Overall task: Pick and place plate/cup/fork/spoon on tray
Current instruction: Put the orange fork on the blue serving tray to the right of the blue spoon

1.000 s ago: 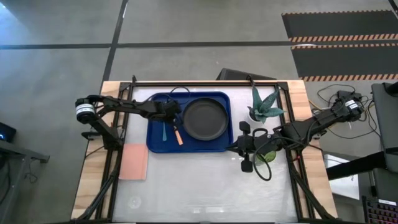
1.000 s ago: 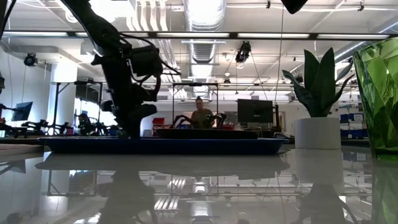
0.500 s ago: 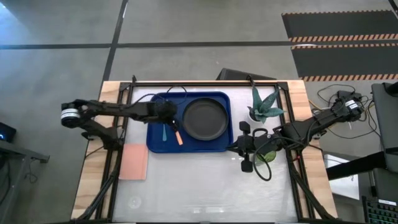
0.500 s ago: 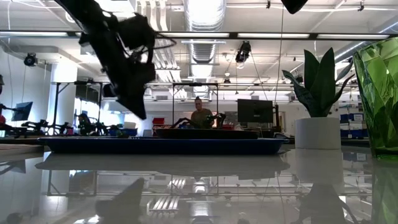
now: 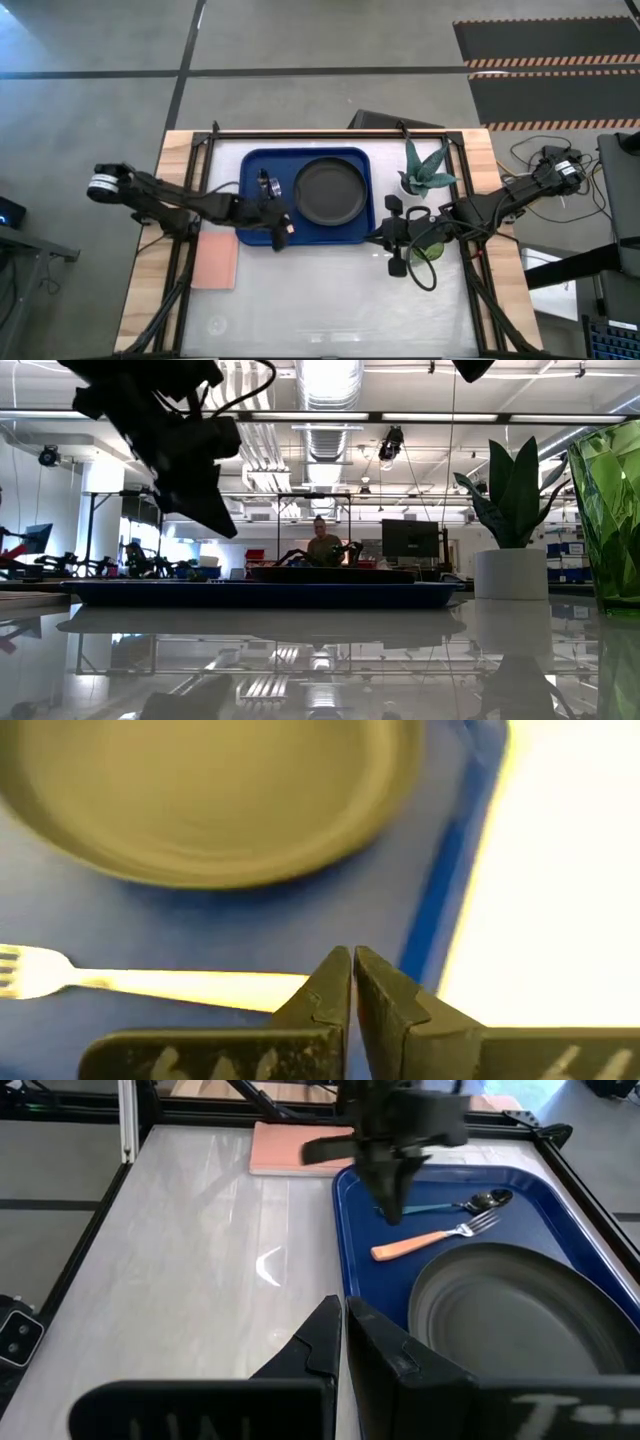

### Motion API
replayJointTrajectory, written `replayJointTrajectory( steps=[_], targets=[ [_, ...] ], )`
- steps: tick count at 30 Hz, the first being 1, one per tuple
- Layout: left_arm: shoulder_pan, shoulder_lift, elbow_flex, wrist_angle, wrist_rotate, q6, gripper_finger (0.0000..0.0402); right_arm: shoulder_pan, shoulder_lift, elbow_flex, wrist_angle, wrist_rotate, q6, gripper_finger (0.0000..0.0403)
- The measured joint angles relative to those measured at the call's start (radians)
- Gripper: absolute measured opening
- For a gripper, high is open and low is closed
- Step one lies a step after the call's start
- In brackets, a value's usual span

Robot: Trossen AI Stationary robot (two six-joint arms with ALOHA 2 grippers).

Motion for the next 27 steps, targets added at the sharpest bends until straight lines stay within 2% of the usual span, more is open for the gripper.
replayJointTrajectory(
  steps=[4,16,27],
  targets=[
    [-0.039,0.036,0.000,0.012,-0.006,0.002,0.0000,0.000,0.000,-0.001,0.002,0.000,-0.007,0.0009],
    [-0.040,0.173,0.000,0.138,-0.030,-0.003,0.0000,0.000,0.000,-0.003,0.002,0.000,-0.006,0.0009],
    [-0.040,0.249,0.000,0.143,-0.044,-0.004,0.0000,0.000,0.000,-0.003,0.005,0.000,-0.003,0.0009]
  ],
)
